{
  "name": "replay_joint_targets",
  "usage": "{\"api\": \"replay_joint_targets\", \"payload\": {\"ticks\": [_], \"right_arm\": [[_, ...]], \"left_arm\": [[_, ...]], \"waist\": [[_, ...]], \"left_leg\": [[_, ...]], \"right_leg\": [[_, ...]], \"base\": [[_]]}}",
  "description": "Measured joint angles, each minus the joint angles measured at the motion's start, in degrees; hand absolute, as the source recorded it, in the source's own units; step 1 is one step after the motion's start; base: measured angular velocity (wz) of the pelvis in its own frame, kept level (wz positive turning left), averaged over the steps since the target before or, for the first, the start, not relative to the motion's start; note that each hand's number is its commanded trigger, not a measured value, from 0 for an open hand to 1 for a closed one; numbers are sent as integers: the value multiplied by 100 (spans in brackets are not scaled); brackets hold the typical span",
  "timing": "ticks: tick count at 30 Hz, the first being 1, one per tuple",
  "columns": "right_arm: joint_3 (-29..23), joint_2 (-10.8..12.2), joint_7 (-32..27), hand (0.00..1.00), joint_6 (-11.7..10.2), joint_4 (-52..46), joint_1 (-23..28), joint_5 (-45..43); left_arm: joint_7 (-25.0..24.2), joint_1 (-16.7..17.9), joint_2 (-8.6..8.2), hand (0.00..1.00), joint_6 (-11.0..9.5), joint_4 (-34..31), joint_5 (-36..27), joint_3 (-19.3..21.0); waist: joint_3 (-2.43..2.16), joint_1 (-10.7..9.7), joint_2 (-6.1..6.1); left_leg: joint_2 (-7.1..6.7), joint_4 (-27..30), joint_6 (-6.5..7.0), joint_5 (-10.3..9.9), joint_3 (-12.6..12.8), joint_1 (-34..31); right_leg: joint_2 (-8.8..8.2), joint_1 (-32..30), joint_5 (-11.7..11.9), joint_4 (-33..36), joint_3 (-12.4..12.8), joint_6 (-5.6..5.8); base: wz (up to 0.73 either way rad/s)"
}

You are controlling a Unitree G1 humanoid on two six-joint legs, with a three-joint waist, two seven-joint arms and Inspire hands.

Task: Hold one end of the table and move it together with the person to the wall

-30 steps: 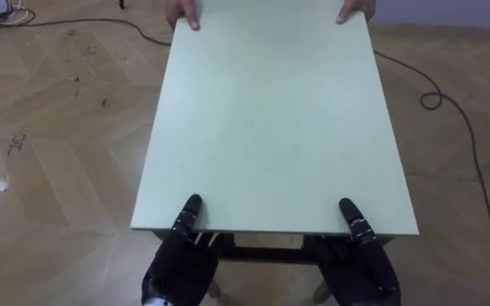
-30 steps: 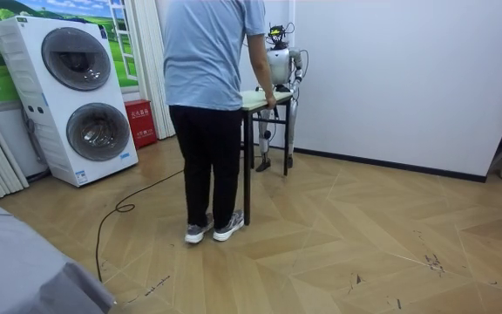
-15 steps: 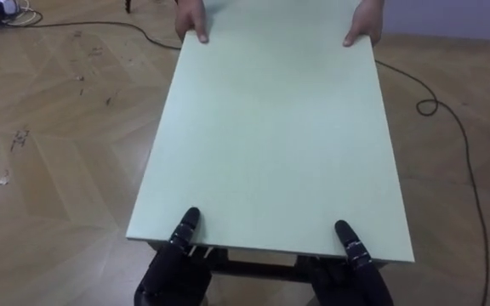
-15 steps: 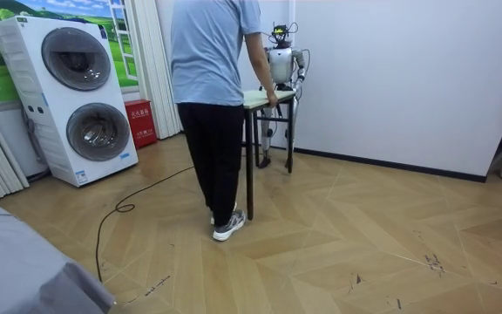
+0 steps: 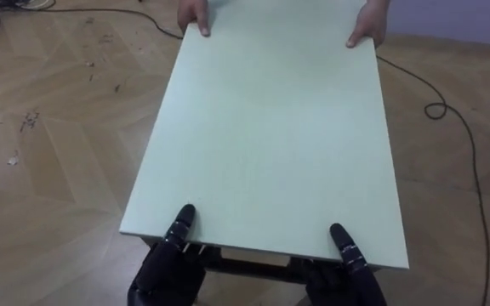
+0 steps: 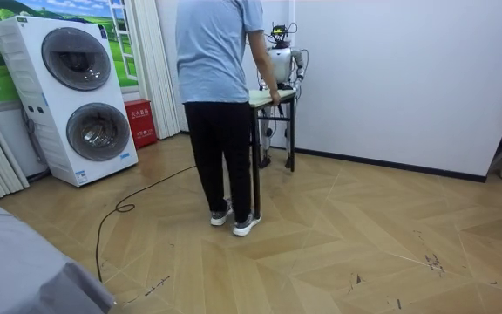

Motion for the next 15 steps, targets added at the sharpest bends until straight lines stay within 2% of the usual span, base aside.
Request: {"api": "replay_joint_targets", "payload": {"ticks": [4, 7, 9, 10, 11, 12, 13, 14, 15], "right_arm": [[0, -81, 176, 100, -67, 0, 0, -29], [-18, -122, 270, 100, -83, 2, 28, -30], [-67, -124, 292, 100, -136, -1, 19, -98], [-97, -124, 309, 100, -147, -1, 19, -116], [-187, -128, 384, 100, -153, -1, 34, -152], [-289, -107, 458, 100, -154, -17, 60, -191], [-309, -125, 464, 100, -141, -18, 64, -243], [-318, -122, 464, 100, -129, -18, 55, -264], [-367, -103, 464, 100, -114, -19, 48, -346]], "left_arm": [[-43, 27, -42, 100, 3, 4, -44, -30], [-76, 32, -111, 100, 23, 4, -42, -33], [-49, 3, -147, 100, 68, 13, -54, -47], [-32, -23, -145, 100, 111, 14, -55, -48], [-17, -97, -149, 100, 203, 29, -55, -52], [-17, -153, -208, 100, 244, 56, -51, -82], [-37, -109, -244, 100, 243, 75, -58, -86], [-64, -81, -220, 100, 243, 71, -91, -83], [-70, -94, -180, 100, 270, 72, -161, -84]], "waist": [[-5, 25, -15], [-10, 114, 18], [-13, 112, 66], [-12, 96, 80], [-14, 43, 88], [-15, -22, 112], [-31, -28, 132], [-37, -41, 174], [-34, -164, 301]], "left_leg": [[36, 7, -63, 74, -181, -148], [56, 16, -102, 147, -351, -233], [82, 0, -146, 269, -432, -352], [109, -53, -142, 337, -325, -390], [167, -307, -129, 580, 126, -432], [245, -239, -66, 669, 950, -408], [331, 161, 208, 379, 1633, -288], [372, 303, 223, 222, 1848, -198], [508, 423, 135, 13, 2115, -140]], "right_leg": [[17, -15, 0, -41, -232, -104], [7, -4, -44, -28, -489, -173], [-62, -3, -85, -26, -863, -235], [-124, -3, -90, -24, -1053, -244], [-304, -14, -110, -70, -1474, -268], [-568, -6, -115, -121, -2069, -278], [-715, 162, -123, -129, -2451, -265], [-734, 252, -132, -133, -2624, -250], [-721, 401, -207, -66, -2915, -236]], "base": [[31], [30], [43], [67], [86], [73], [38], [31], [51]]}}
